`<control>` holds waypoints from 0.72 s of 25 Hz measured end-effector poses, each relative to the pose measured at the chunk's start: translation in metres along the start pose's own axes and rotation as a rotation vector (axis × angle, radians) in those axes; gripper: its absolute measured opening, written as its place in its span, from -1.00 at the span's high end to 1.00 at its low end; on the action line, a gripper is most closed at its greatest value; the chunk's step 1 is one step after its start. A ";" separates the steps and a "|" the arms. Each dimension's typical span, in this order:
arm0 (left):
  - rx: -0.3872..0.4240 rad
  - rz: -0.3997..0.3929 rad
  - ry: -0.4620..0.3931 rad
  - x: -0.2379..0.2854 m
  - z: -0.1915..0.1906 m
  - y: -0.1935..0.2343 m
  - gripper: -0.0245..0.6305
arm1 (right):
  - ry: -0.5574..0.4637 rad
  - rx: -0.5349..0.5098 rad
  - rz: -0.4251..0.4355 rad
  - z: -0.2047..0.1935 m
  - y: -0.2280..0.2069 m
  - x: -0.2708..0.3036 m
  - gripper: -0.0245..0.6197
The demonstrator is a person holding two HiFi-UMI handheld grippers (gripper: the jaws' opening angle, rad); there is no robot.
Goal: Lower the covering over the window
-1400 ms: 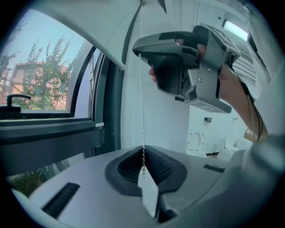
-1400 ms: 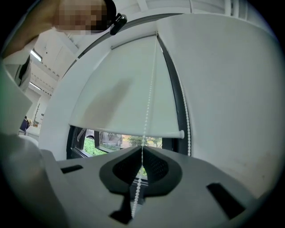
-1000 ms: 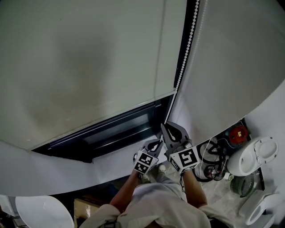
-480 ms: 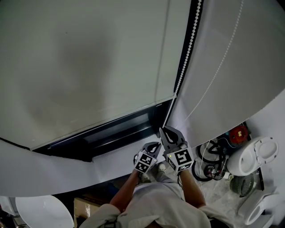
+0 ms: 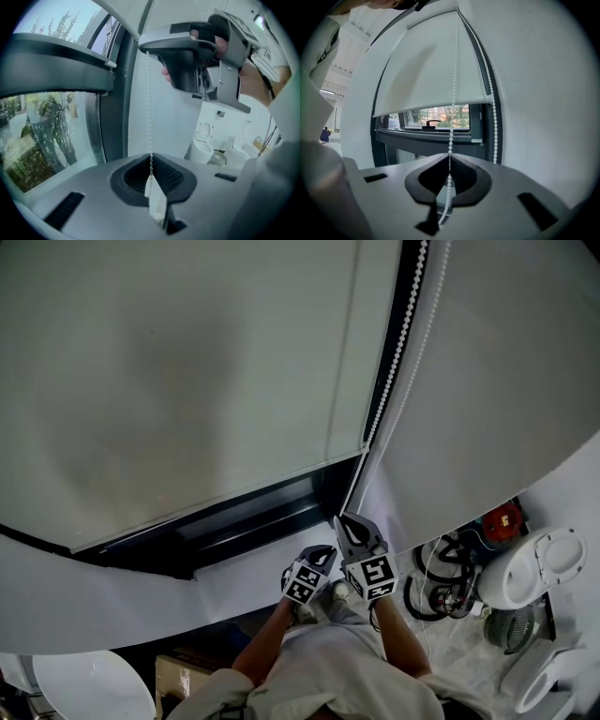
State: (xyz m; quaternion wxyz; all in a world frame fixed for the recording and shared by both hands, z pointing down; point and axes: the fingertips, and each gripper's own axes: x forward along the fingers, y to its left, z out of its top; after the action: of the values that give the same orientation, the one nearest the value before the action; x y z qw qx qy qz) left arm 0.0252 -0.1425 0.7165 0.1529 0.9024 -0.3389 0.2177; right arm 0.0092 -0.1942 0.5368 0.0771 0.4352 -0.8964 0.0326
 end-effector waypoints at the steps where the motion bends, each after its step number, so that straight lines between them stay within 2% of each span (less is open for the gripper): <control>1: -0.006 -0.003 0.003 0.003 -0.006 0.000 0.86 | 0.003 0.001 -0.002 -0.008 0.000 0.001 0.93; 4: -0.022 -0.006 0.015 0.012 -0.025 0.002 0.86 | 0.018 -0.001 -0.005 -0.029 0.001 0.005 0.93; 9: -0.044 -0.009 0.034 0.014 -0.032 0.001 0.86 | 0.076 0.003 0.008 -0.050 0.003 0.009 0.93; 18: -0.057 -0.011 0.039 0.010 -0.029 -0.002 0.86 | 0.169 0.029 0.025 -0.084 0.006 0.011 0.93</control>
State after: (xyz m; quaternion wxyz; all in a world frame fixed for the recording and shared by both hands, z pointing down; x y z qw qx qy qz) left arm 0.0248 -0.1335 0.7461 0.1865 0.8952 -0.3368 0.2247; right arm 0.0070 -0.1880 0.6214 0.1457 0.4206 -0.8916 0.0829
